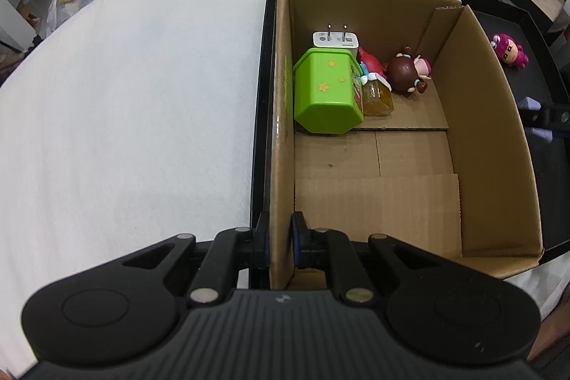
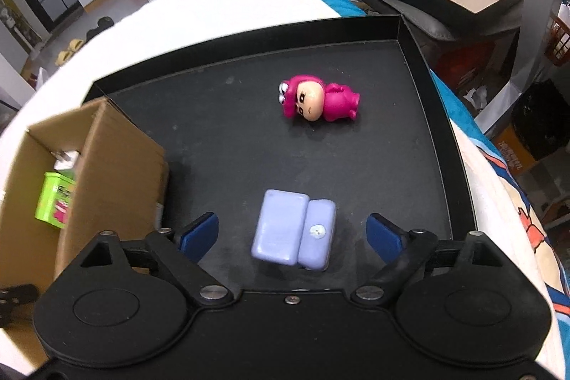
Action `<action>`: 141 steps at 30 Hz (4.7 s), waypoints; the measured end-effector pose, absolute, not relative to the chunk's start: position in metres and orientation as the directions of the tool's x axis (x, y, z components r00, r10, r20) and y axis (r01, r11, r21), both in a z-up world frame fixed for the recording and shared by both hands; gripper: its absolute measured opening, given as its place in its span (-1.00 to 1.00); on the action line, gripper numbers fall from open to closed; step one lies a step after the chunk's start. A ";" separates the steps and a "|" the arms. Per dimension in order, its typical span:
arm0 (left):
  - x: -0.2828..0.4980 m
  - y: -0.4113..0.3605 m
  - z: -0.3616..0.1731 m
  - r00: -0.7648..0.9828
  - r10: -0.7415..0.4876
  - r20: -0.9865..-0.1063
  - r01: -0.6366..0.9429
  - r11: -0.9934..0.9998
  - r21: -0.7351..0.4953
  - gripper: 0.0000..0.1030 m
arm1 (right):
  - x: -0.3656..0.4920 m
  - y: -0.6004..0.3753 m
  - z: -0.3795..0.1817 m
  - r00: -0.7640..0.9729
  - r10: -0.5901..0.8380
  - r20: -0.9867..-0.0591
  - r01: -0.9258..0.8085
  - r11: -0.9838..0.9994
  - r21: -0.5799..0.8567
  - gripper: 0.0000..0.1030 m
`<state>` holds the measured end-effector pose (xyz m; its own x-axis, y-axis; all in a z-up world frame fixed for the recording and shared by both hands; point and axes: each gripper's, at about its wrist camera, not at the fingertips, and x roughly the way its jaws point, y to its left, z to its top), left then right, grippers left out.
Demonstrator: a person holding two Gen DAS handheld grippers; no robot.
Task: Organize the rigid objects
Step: 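Close the right tool on the lavender block and lift it, then carry the lavender block with the right tool over the box, then lower the lavender block into the box and open the right tool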
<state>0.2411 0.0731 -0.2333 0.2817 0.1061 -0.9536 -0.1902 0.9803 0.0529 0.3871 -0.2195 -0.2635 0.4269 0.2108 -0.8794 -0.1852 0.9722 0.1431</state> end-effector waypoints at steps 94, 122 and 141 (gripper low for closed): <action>0.225 0.104 -0.225 0.375 -0.023 -0.927 -0.201 0.974 -0.106 -0.78 | 0.348 -0.069 -0.150 0.385 0.271 -0.882 -0.482 0.874 0.058 -0.12; 0.225 0.102 -0.225 0.375 -0.019 -0.927 -0.202 0.974 -0.102 -0.76 | 0.357 -0.031 -0.215 0.290 0.129 -0.948 -0.559 0.827 -0.059 -0.10; 0.226 0.103 -0.226 0.368 -0.022 -0.929 -0.210 0.972 -0.106 -0.76 | 0.353 -0.028 -0.197 0.332 0.082 -0.940 -0.570 0.811 -0.131 -0.12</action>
<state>0.2257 0.1026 -0.2262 0.3683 -0.0220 -0.9295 -0.2105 0.9718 -0.1064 0.3528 -0.0278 -0.1969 0.3320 0.0818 -0.9397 -0.5702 0.8111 -0.1308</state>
